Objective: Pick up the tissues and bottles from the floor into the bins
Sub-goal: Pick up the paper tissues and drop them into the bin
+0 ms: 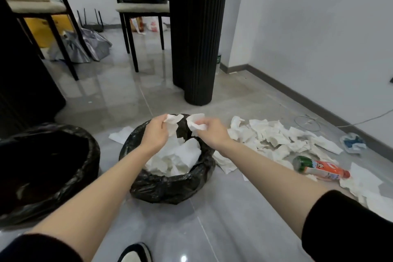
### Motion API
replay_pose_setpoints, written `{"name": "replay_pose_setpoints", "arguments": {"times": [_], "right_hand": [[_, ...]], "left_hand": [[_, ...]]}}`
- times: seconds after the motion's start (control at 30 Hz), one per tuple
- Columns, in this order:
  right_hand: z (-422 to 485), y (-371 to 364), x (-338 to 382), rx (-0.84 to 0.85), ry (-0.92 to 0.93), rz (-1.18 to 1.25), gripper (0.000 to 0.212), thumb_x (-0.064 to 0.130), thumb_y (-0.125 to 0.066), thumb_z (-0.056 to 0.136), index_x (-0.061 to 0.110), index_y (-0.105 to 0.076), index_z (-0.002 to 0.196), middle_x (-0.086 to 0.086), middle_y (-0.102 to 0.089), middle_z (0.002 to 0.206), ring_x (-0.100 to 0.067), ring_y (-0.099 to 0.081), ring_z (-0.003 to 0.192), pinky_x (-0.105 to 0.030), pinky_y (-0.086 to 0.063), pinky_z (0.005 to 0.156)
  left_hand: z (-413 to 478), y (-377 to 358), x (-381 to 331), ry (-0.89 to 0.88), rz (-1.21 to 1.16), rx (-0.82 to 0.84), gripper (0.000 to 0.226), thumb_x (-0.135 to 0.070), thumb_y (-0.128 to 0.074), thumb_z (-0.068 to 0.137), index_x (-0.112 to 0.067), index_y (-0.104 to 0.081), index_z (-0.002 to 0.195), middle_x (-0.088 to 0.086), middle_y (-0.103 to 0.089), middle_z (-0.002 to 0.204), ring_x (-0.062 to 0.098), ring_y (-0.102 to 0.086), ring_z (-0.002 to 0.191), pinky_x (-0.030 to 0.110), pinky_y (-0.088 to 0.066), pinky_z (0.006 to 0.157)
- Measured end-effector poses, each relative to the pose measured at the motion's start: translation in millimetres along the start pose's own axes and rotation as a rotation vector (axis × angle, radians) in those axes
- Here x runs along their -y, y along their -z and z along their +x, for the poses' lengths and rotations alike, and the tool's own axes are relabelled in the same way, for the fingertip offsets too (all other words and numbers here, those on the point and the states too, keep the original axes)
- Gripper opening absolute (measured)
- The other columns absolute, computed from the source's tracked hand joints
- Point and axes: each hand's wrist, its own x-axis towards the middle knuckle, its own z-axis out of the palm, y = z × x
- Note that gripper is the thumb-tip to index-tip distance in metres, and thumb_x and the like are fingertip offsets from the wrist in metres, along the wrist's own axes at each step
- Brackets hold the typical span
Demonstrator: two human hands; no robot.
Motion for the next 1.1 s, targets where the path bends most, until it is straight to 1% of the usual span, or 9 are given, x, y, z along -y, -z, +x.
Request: {"name": "replay_pose_setpoints", "arguments": {"times": [0.17, 0.27, 0.37, 0.47, 0.6, 0.7, 0.87, 0.97, 1.1], "right_hand": [[15, -44, -3, 0.183, -0.007, -0.227, 0.047, 0.020, -0.059, 0.086, 0.015, -0.054, 0.133, -0.009, -0.049, 0.141, -0.029, -0.042, 0.133, -0.035, -0.034, 0.111], [18, -59, -12, 0.385, -0.062, -0.348, 0.042, 0.011, -0.047, 0.088, 0.018, -0.055, 0.129, -0.013, -0.047, 0.136, -0.036, -0.036, 0.132, -0.038, -0.032, 0.111], [30, -74, -21, 0.516, -0.034, -0.532, 0.027, 0.005, -0.038, 0.091, 0.023, -0.052, 0.076, -0.017, -0.050, 0.123, -0.036, -0.043, 0.124, -0.033, -0.034, 0.100], [45, -92, -29, 0.564, -0.044, -0.603, 0.029, 0.011, -0.035, 0.097, 0.002, -0.057, 0.115, -0.016, -0.046, 0.127, -0.033, -0.044, 0.125, -0.033, -0.036, 0.098], [60, -111, -39, 0.684, -0.039, -0.779, 0.050, 0.027, -0.032, 0.100, 0.013, -0.025, 0.148, -0.010, -0.027, 0.153, -0.031, -0.031, 0.137, -0.043, -0.027, 0.113], [68, -121, -46, 0.762, -0.106, -0.890, 0.062, 0.029, -0.031, 0.100, 0.017, 0.000, 0.152, -0.006, -0.011, 0.159, -0.031, -0.018, 0.144, -0.047, -0.019, 0.116], [76, -130, -60, 0.802, -0.091, -0.988, 0.062, 0.024, -0.046, 0.092, 0.016, -0.021, 0.148, -0.009, -0.031, 0.148, -0.030, -0.033, 0.133, -0.044, -0.034, 0.107], [82, -134, -67, 0.891, -0.079, -1.051, 0.057, 0.024, -0.046, 0.090, 0.017, -0.031, 0.145, -0.009, -0.032, 0.148, -0.029, -0.036, 0.131, -0.039, -0.038, 0.105], [85, -136, -73, 1.008, -0.088, -1.112, 0.060, 0.022, -0.041, 0.094, 0.020, -0.021, 0.150, -0.007, -0.020, 0.156, -0.032, -0.029, 0.138, -0.045, -0.030, 0.112]], "left_hand": [[8, -10, 26, -0.106, 0.109, 0.208, 0.031, 0.011, -0.034, 0.089, -0.007, -0.059, 0.089, 0.014, -0.059, 0.102, 0.030, -0.054, 0.100, 0.026, -0.036, 0.077], [18, -28, 45, 0.013, 0.274, 0.409, 0.033, 0.000, -0.032, 0.097, 0.002, -0.049, 0.125, 0.021, -0.043, 0.137, 0.034, -0.038, 0.129, 0.035, -0.030, 0.105], [26, -45, 72, 0.086, 0.529, 0.605, 0.049, -0.008, -0.028, 0.100, -0.009, -0.020, 0.148, 0.015, -0.011, 0.157, 0.034, -0.004, 0.145, 0.043, 0.000, 0.118], [28, -51, 94, 0.129, 0.643, 0.729, 0.058, -0.008, -0.029, 0.099, -0.017, -0.005, 0.151, 0.006, 0.004, 0.159, 0.030, 0.008, 0.146, 0.045, 0.000, 0.119], [32, -55, 101, 0.187, 0.747, 0.836, 0.057, -0.009, -0.025, 0.100, -0.019, -0.002, 0.151, 0.003, 0.007, 0.159, 0.031, 0.006, 0.146, 0.043, -0.002, 0.119], [36, -58, 106, 0.212, 0.823, 0.876, 0.062, -0.014, -0.034, 0.097, -0.025, -0.005, 0.151, 0.004, 0.000, 0.159, 0.031, -0.002, 0.146, 0.047, -0.014, 0.117], [42, -64, 105, 0.229, 0.958, 0.904, 0.058, -0.038, -0.040, 0.097, -0.027, -0.015, 0.148, 0.012, -0.014, 0.154, 0.030, -0.018, 0.141, 0.040, -0.029, 0.112], [40, -66, 96, 0.164, 0.972, 0.892, 0.052, -0.034, -0.039, 0.100, -0.021, -0.020, 0.147, 0.010, -0.023, 0.151, 0.028, -0.027, 0.138, 0.033, -0.034, 0.104], [39, -63, 96, 0.207, 0.948, 0.933, 0.060, -0.036, -0.034, 0.100, -0.026, -0.005, 0.151, 0.009, -0.004, 0.158, 0.027, -0.008, 0.145, 0.035, -0.027, 0.109]]}}
